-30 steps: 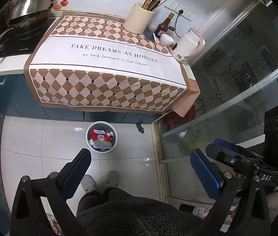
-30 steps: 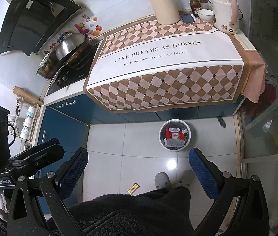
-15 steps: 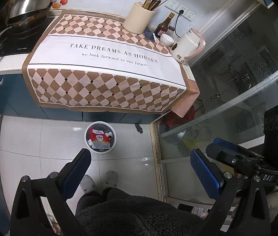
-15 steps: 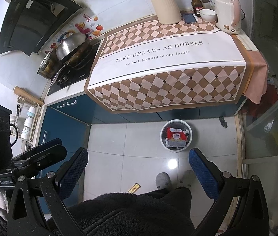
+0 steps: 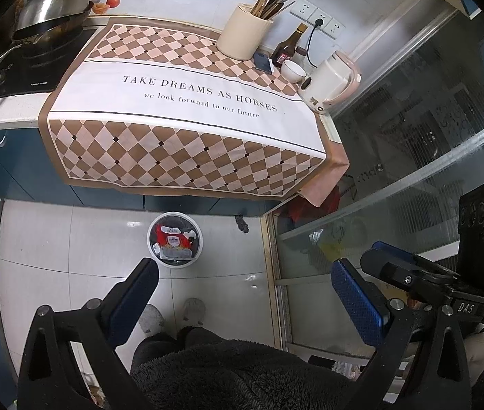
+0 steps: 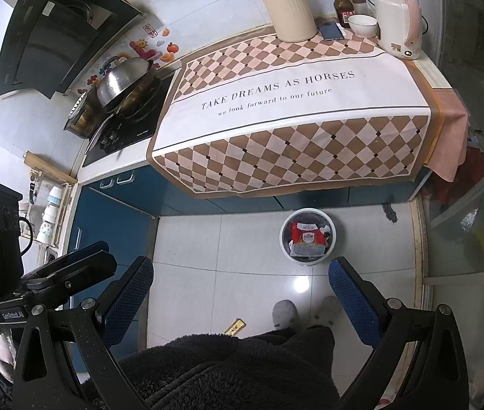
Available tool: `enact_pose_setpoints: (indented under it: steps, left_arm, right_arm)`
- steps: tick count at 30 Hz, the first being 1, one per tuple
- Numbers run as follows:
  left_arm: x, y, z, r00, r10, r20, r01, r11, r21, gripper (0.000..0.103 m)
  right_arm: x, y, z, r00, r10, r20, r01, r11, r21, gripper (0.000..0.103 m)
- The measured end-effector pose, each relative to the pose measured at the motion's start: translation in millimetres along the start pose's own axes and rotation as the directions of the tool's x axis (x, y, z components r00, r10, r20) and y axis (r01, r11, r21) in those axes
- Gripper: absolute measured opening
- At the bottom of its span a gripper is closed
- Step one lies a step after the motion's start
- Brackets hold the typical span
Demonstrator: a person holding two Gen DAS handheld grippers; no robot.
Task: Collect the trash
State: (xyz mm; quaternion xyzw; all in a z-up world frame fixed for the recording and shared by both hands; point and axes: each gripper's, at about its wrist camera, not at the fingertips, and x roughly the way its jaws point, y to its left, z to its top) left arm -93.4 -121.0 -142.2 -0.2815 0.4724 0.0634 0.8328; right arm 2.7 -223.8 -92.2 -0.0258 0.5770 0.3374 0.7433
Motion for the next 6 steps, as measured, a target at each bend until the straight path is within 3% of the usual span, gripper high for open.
enact_pose_setpoints:
  steps: [6]
  left_arm:
    - [-1.9,-0.9,2.2,1.0,0.01,0.016,-0.01,1.0,-0.007,0.103]
  right_arm:
    - [-0.7,-0.7,0.4,1.0,0.0,0.0,0.0,1.0,-0.001,0.103]
